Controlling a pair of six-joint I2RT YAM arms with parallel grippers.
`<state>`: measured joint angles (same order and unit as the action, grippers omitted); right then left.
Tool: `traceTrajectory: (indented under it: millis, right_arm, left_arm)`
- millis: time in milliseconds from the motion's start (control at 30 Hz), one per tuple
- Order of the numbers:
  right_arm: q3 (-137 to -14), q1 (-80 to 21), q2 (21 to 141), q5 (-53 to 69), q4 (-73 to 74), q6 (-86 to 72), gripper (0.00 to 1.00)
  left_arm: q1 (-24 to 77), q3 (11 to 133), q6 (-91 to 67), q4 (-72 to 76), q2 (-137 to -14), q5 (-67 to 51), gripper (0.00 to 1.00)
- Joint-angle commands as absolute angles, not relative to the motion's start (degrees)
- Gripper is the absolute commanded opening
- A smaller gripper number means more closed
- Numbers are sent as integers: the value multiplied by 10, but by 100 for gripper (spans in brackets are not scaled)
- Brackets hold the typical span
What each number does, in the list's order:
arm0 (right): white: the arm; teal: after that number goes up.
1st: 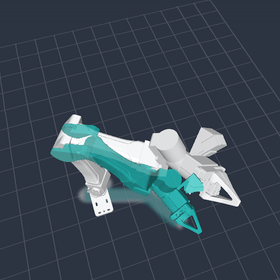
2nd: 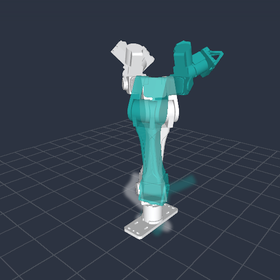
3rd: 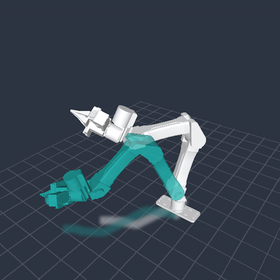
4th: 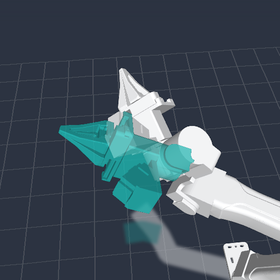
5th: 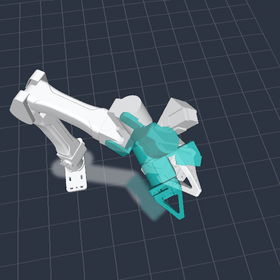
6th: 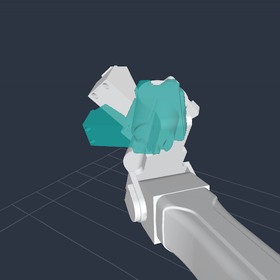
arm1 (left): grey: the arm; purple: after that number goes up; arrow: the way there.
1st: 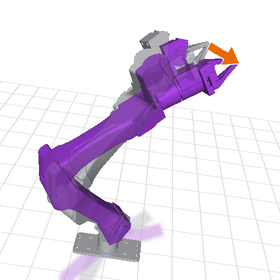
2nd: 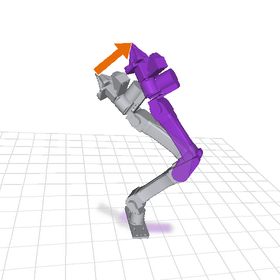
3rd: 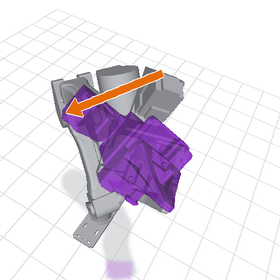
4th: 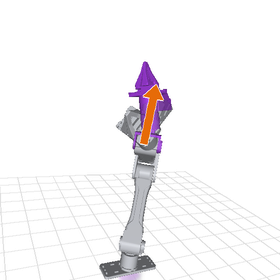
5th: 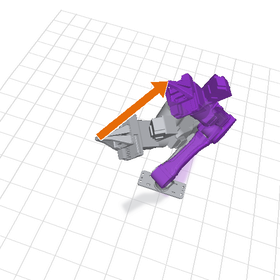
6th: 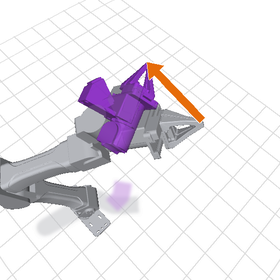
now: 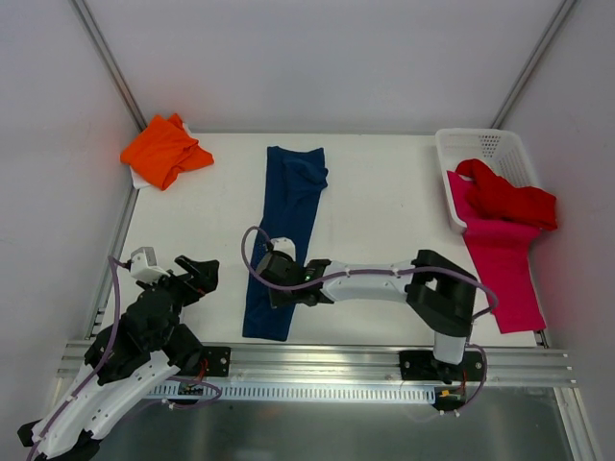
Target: Fold and stack the t-shirts
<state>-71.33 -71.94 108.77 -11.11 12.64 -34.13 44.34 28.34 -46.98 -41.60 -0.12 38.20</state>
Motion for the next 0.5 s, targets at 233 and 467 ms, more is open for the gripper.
traceTrajectory:
  millis: [233,467]
  right_arm:
    - [-634,-722,882,-236,226,-348,0]
    - [-627,-723,846,-251,266,-356,0]
  left_arm:
    - [450,286,-468,-419,6,393,99]
    - [451,287,-468,-418,7,391,99]
